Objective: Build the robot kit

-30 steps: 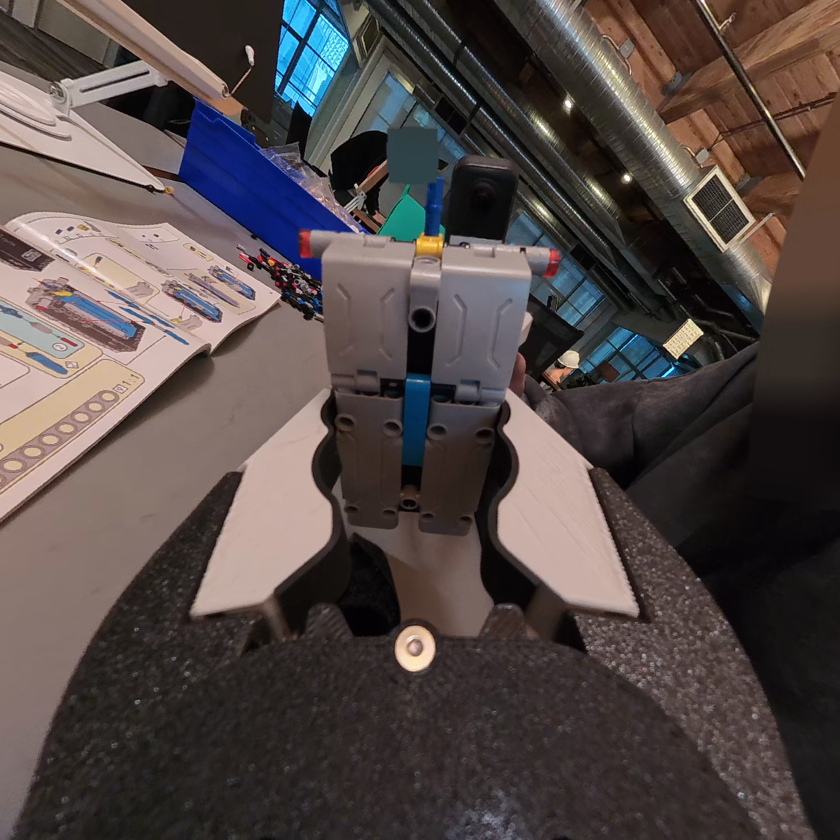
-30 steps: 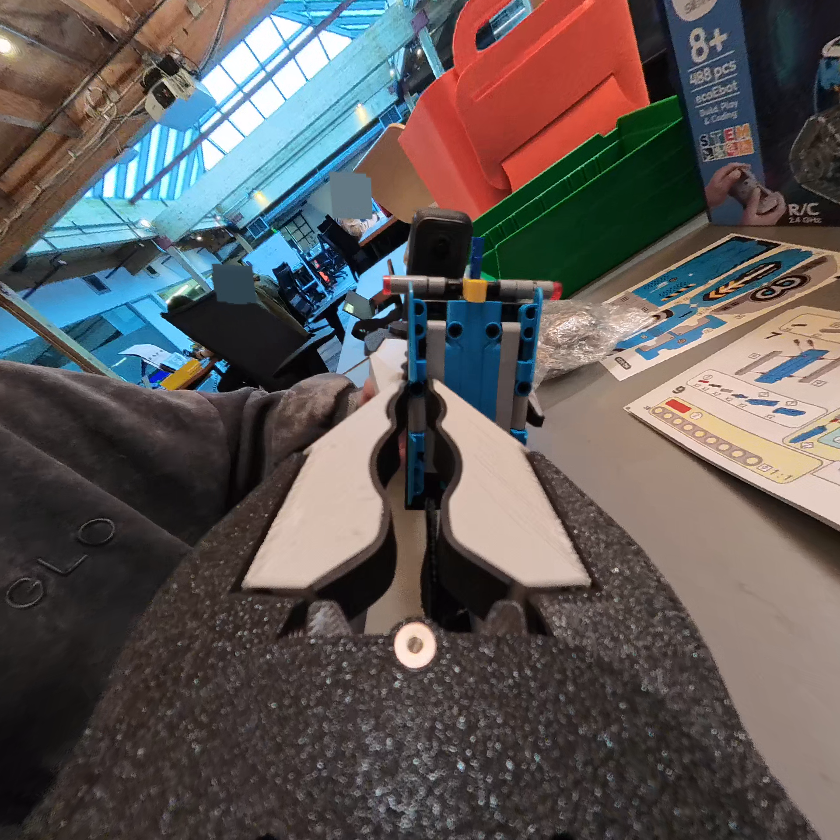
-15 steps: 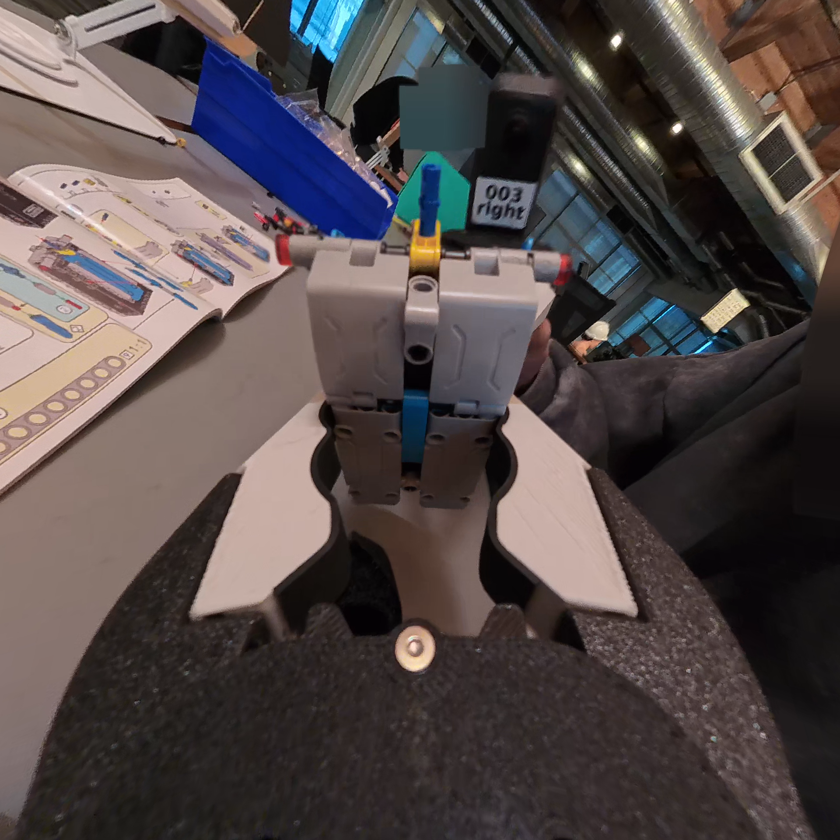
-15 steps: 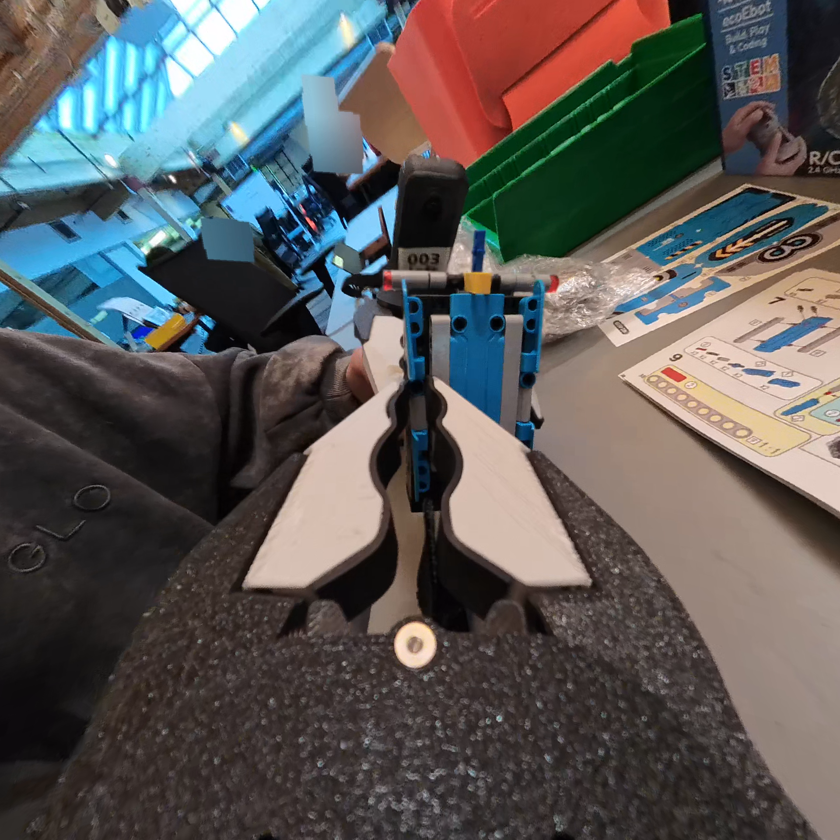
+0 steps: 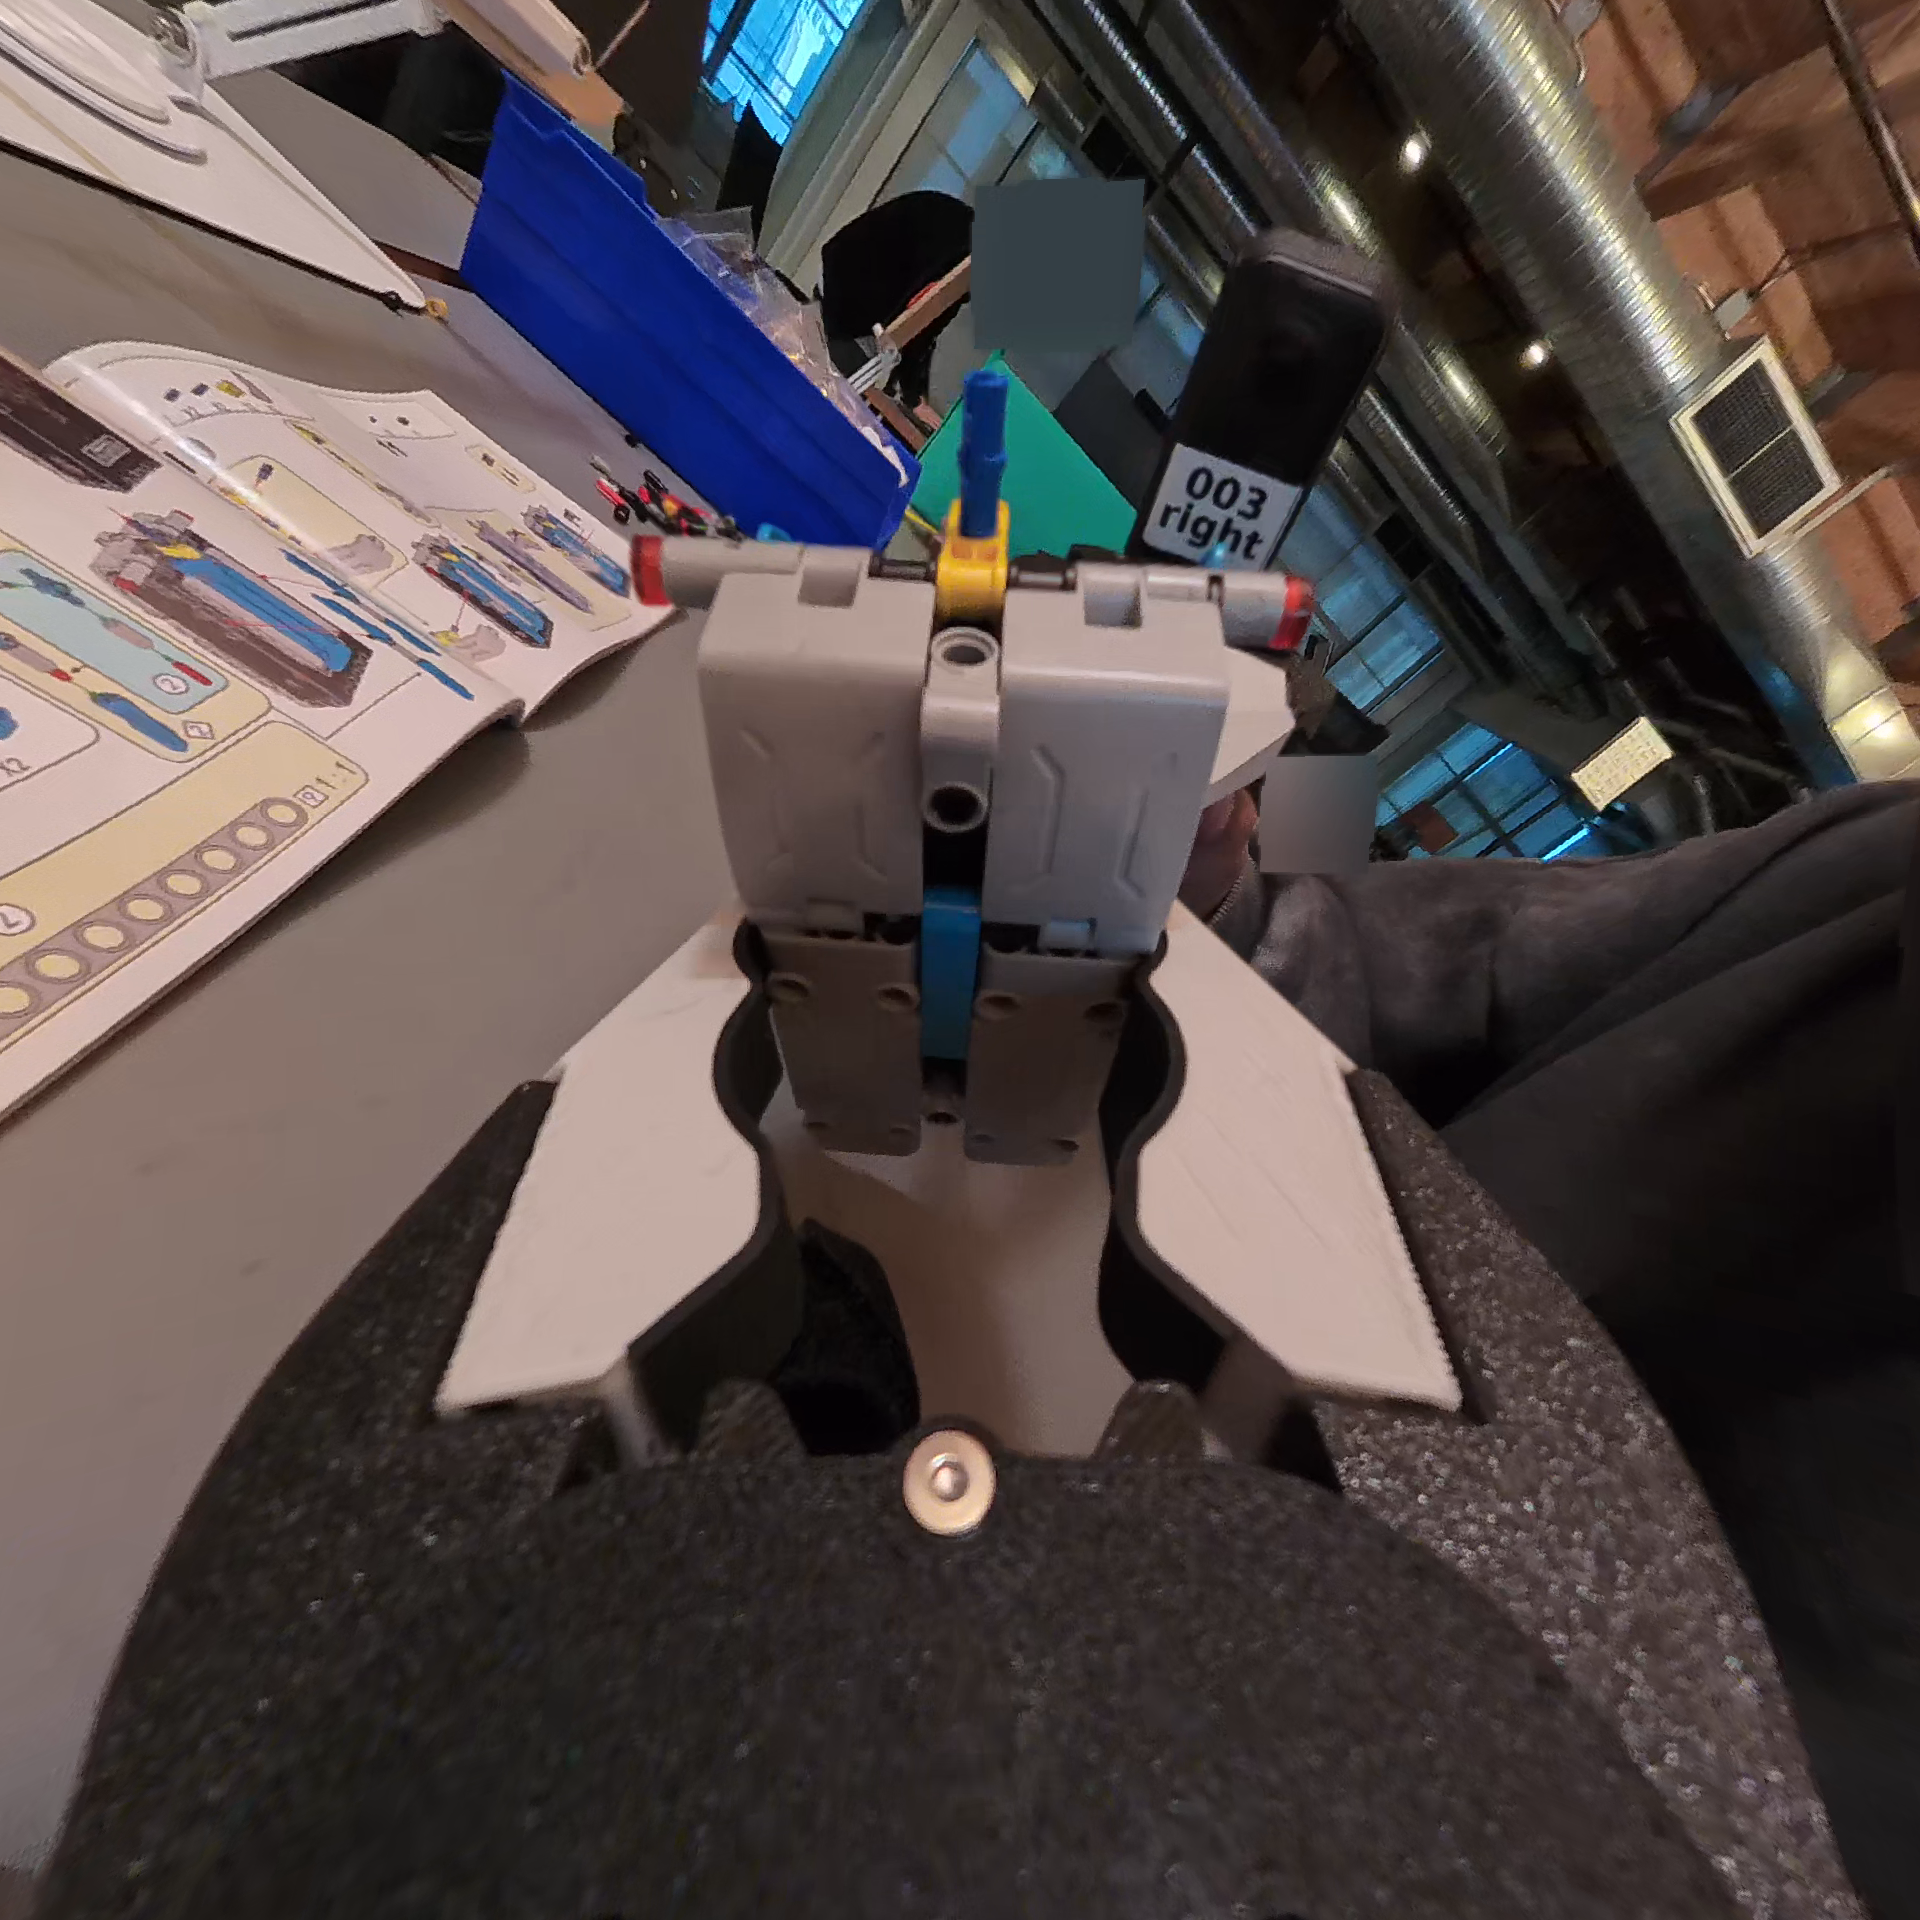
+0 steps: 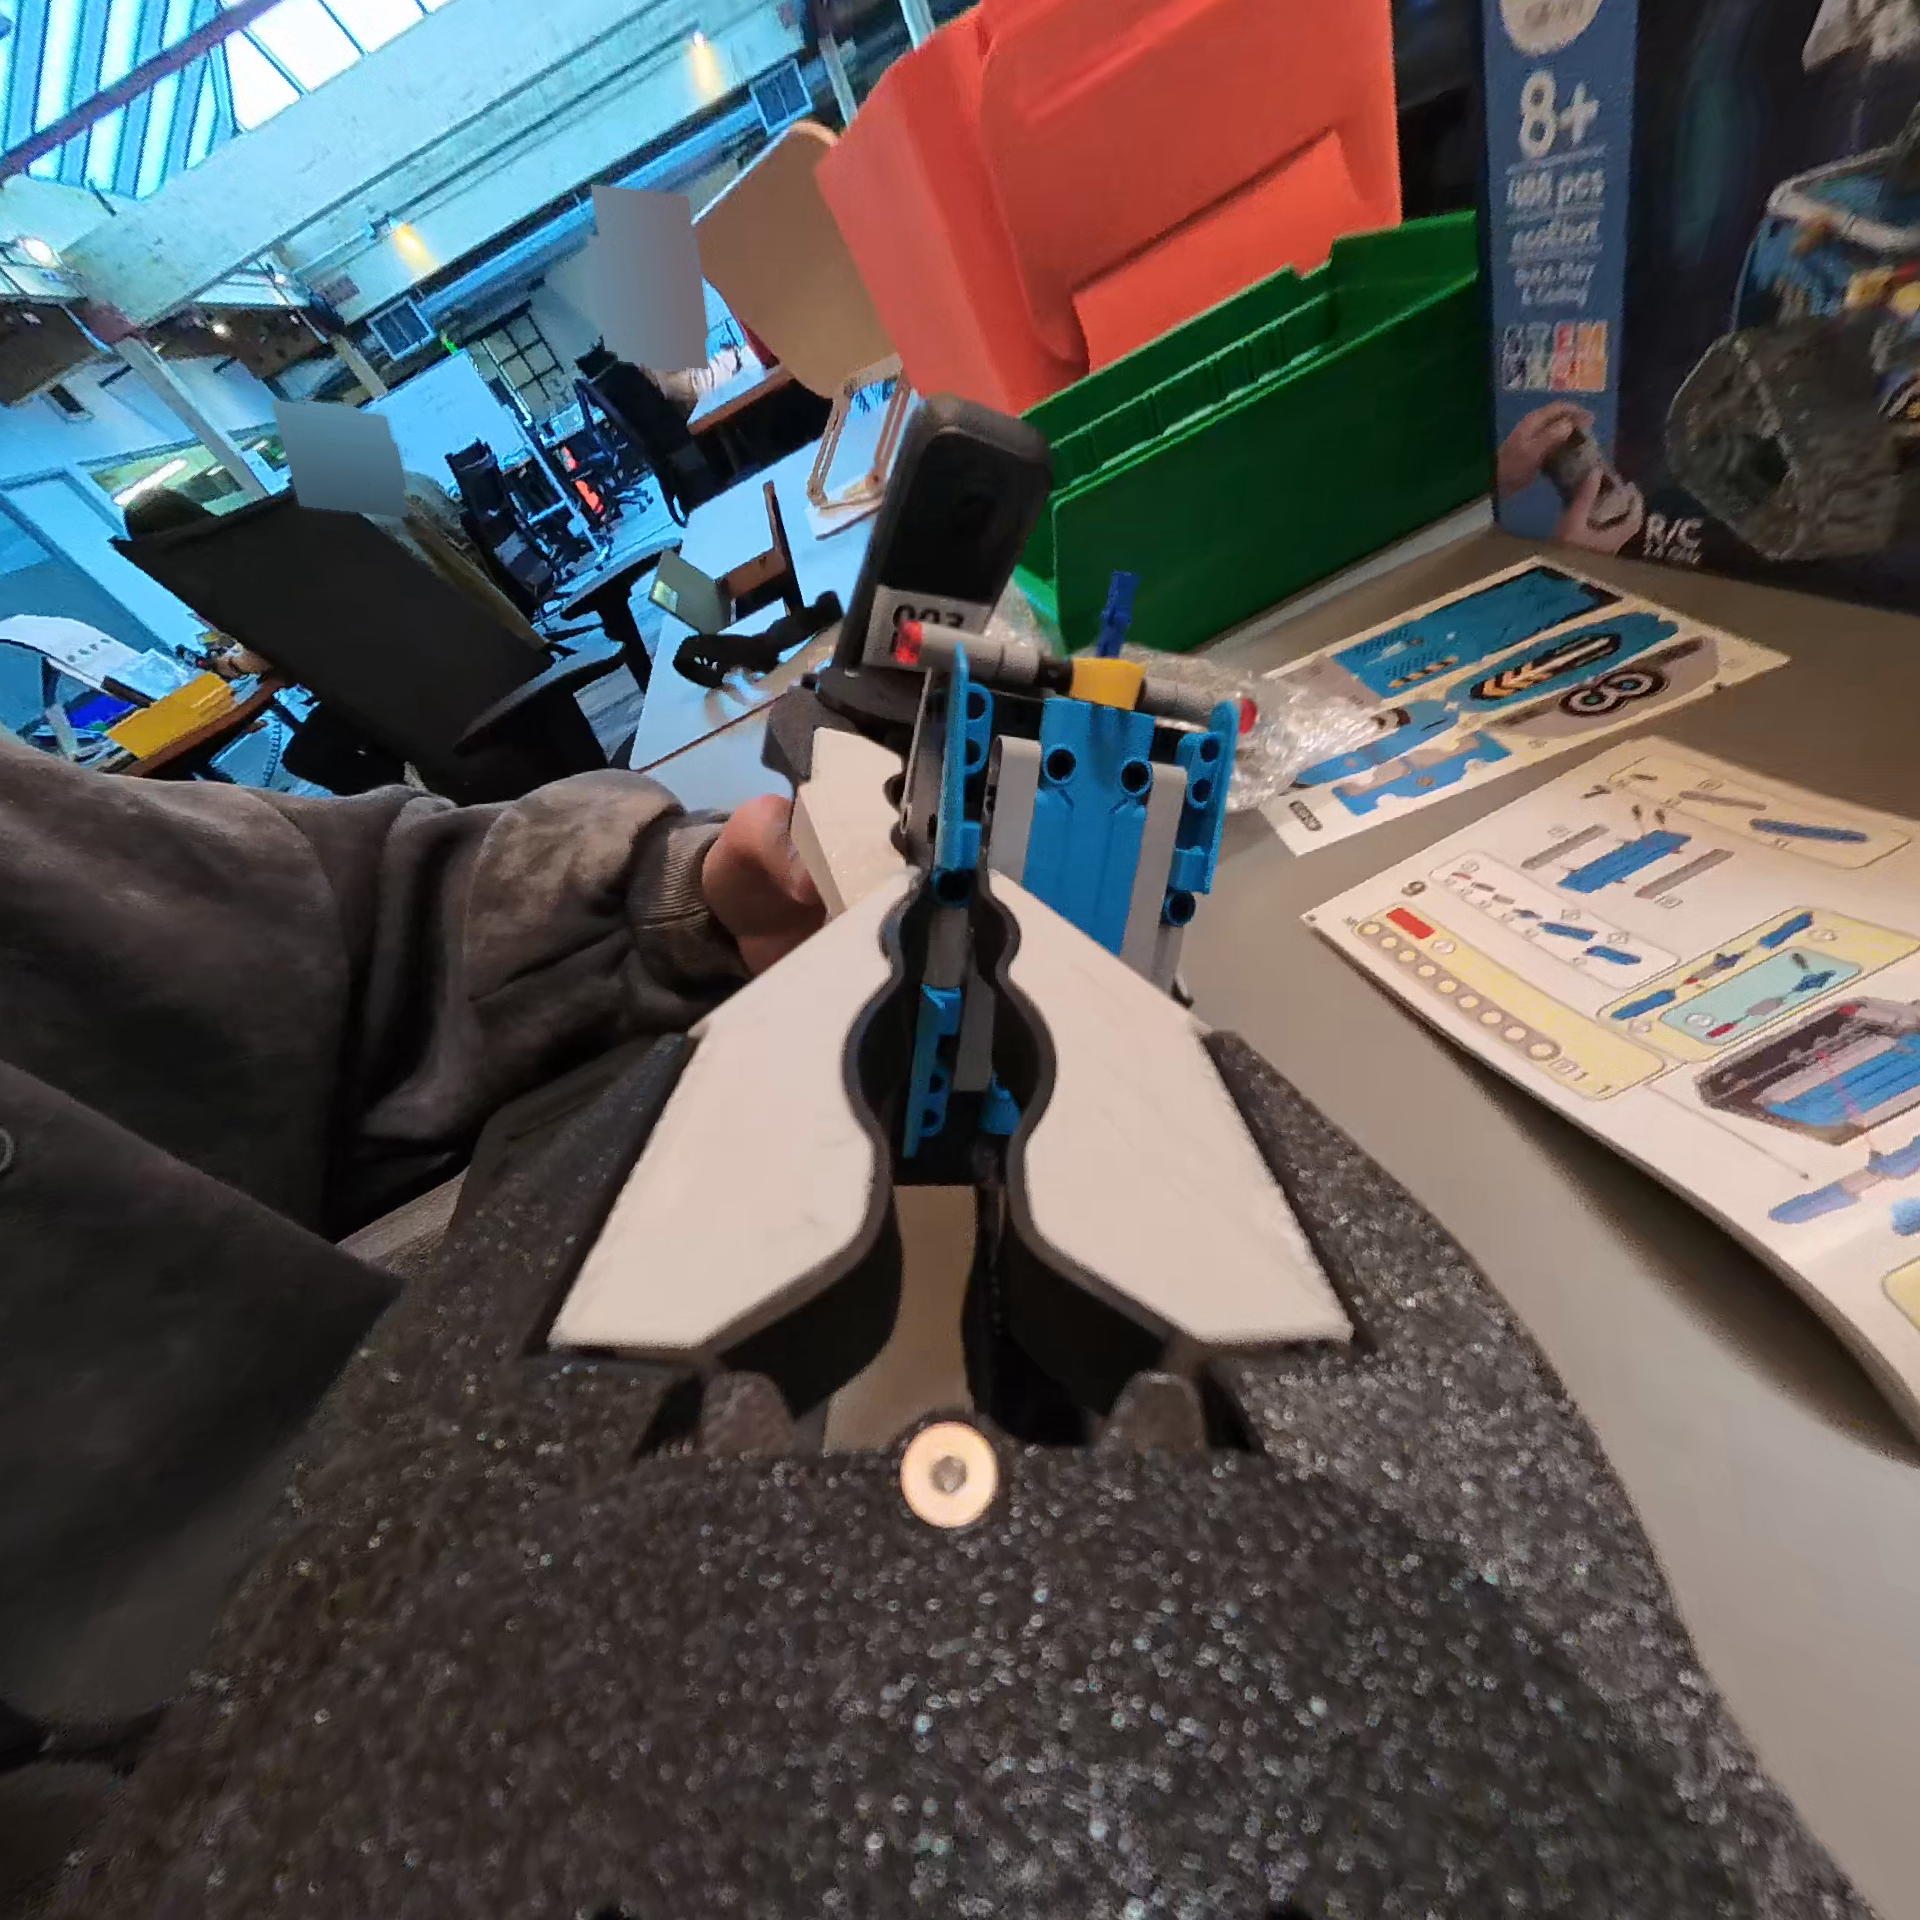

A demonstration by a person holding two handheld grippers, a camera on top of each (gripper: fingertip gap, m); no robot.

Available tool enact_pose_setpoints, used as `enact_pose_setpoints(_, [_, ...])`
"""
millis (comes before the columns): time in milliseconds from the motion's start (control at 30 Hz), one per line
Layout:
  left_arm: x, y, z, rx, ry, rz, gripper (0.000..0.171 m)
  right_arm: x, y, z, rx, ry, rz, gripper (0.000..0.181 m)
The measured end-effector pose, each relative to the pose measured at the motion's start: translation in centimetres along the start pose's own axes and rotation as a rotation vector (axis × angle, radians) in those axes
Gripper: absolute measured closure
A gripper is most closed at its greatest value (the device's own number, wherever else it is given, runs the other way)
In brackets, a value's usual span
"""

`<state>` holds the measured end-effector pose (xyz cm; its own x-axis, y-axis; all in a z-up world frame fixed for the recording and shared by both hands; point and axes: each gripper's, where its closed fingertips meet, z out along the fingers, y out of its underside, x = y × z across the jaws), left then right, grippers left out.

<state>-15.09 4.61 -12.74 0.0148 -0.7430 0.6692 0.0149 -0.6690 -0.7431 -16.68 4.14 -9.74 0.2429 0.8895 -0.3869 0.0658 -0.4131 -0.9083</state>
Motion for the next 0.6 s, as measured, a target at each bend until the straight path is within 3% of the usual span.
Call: enact_pose_setpoints(600, [0.2, 1.2, 0.2, -0.059, -0.018, 0.048, 0.107, -0.4, 1.1, -0.3, -0.059, -0.06, 0.052, 0.176])
